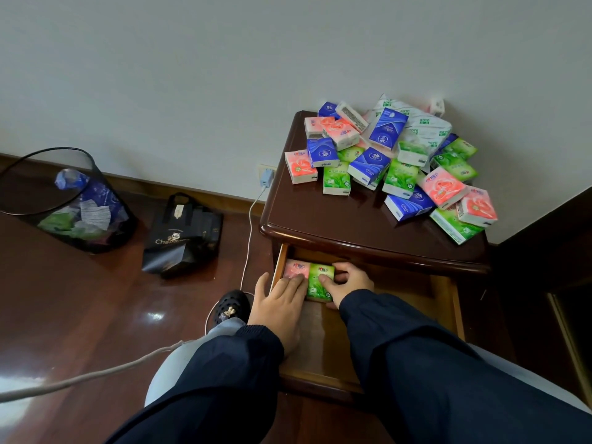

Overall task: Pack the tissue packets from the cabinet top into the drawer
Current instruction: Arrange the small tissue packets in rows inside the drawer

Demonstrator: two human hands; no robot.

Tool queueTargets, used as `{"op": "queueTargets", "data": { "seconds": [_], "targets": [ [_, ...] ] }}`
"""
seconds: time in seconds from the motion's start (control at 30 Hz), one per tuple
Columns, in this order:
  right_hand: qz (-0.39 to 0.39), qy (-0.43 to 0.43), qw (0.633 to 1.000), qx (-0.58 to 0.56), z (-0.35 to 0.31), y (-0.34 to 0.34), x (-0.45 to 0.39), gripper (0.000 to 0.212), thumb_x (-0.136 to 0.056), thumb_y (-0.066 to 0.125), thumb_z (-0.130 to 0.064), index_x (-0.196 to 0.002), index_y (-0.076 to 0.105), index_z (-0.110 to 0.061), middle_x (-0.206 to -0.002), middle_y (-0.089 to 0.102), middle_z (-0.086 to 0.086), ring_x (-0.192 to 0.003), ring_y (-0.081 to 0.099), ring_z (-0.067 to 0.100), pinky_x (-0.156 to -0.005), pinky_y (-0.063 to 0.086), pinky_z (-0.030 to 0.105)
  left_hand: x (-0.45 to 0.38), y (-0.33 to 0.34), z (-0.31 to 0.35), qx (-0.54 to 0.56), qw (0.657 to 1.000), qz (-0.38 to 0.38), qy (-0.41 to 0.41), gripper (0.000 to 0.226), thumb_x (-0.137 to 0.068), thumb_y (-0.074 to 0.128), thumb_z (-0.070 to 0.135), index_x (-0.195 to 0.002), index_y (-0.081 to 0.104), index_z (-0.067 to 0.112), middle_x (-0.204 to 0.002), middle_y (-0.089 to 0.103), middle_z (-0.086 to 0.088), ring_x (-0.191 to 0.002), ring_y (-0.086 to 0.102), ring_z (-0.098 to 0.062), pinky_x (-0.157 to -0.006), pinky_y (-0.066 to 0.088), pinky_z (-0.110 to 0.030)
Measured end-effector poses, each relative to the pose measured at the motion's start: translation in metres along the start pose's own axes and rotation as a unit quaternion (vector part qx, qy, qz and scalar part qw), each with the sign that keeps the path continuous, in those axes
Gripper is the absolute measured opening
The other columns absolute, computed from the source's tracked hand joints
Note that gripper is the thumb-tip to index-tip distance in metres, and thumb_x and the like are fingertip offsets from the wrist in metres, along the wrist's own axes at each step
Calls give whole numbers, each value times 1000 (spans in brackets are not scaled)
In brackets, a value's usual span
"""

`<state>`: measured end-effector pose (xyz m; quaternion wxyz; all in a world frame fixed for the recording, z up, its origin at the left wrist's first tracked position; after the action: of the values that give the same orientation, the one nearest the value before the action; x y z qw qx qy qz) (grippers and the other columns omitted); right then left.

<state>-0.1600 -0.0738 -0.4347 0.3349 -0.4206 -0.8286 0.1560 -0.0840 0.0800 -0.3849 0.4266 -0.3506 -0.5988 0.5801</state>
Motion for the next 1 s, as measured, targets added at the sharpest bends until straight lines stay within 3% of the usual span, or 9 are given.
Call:
{"op": "queueTargets", "data": {
  "seconds": [0.17, 0.3, 0.37, 0.43, 0.5, 0.6, 0.67, 0.77, 1.0],
  "targets": [
    [26, 57, 998, 4, 3, -12, 15, 60, -78, 82, -47, -124, 56, -19, -107, 63, -1, -99, 66, 24, -82, 61, 47, 0, -4, 0, 2, 1000, -20, -6, 78, -87, 45, 37, -158, 22, 17, -164, 25, 1, -148, 26, -20, -120, 1, -61],
    [-27, 108, 991, 70, -5, -25, 37, 43, -84, 65, -60, -100, 62, -20, -94, 67, 1, -93, 67, 26, -86, 59, 46, -2, -37, -1, 58, 998, 33, -19, 66, -86, 47, 32, -151, 37, 25, -153, 39, 8, -141, 36, -16, -122, 6, -52],
    [-71, 65, 992, 76, -28, -31, 45, 40, -86, 58, -58, -84, 69, -20, -82, 73, 3, -75, 71, 23, -77, 62, 44, -8, -67, -5, 80, 992, 98, -29, 50, -88, 49, 31, -138, 51, 29, -137, 50, 9, -129, 47, -18, -119, 19, -46],
    [-58, -30, 994, 87, -69, -51, 47, 39, -88, 55, -56, -74, 68, -22, -73, 71, -3, -66, 68, 19, -70, 60, 40, -19, -96, -14, 86, 983, 151, -53, 43, -87, 53, 32, -129, 57, 29, -126, 54, 7, -120, 52, -20, -111, 28, -41],
    [2, -123, 986, 111, -113, -80, 46, 29, -90, 55, -52, -78, 63, -26, -79, 66, -9, -75, 64, 15, -72, 55, 37, -32, -120, -24, 93, 976, 180, -82, 46, -80, 60, 28, -126, 58, 28, -122, 55, 4, -115, 53, -22, -105, 33, -40],
    [92, -237, 947, 195, -168, -112, 38, 10, -93, 58, -42, -99, 61, -35, -107, 59, -10, -102, 57, 16, -87, 52, 39, -54, -140, -34, 97, 973, 178, -111, 50, -80, 60, 26, -130, 53, 29, -125, 52, 3, -114, 52, -22, -102, 36, -40],
    [162, -272, 898, 305, -191, -124, 28, 27, -92, 59, -43, -117, 57, -32, -120, 56, -6, -116, 49, 23, -95, 46, 40, -68, -147, -40, 108, 970, 176, -126, 49, -83, 58, 28, -131, 49, 30, -127, 49, 4, -116, 50, -21, -102, 37, -40],
    [236, -273, 854, 374, -216, -141, 10, 47, -89, 61, -47, -130, 51, -28, -130, 54, -3, -120, 43, 27, -97, 40, 39, -87, -154, -47, 131, 964, 187, -135, 47, -86, 57, 30, -132, 47, 28, -129, 48, 2, -118, 48, -22, -100, 38, -41],
    [228, -222, 857, 405, -215, -146, -39, 57, -85, 56, -60, -130, 50, -24, -124, 60, 1, -118, 40, 28, -99, 31, 43, -153, -176, -51, 160, 955, 216, -128, 57, -92, 57, 47, -141, 43, 20, -142, 44, -2, -126, 43, -26, -103, 37, -40]
  ]
}}
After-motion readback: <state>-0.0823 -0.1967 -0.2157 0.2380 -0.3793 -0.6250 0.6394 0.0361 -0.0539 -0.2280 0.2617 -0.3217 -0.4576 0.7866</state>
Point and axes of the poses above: each hand's wrist, its own x-axis away from the middle knuckle, its own y-axis out of the palm, z = x × y, the point moved 10 cm from there along -x, towards the middle knuckle
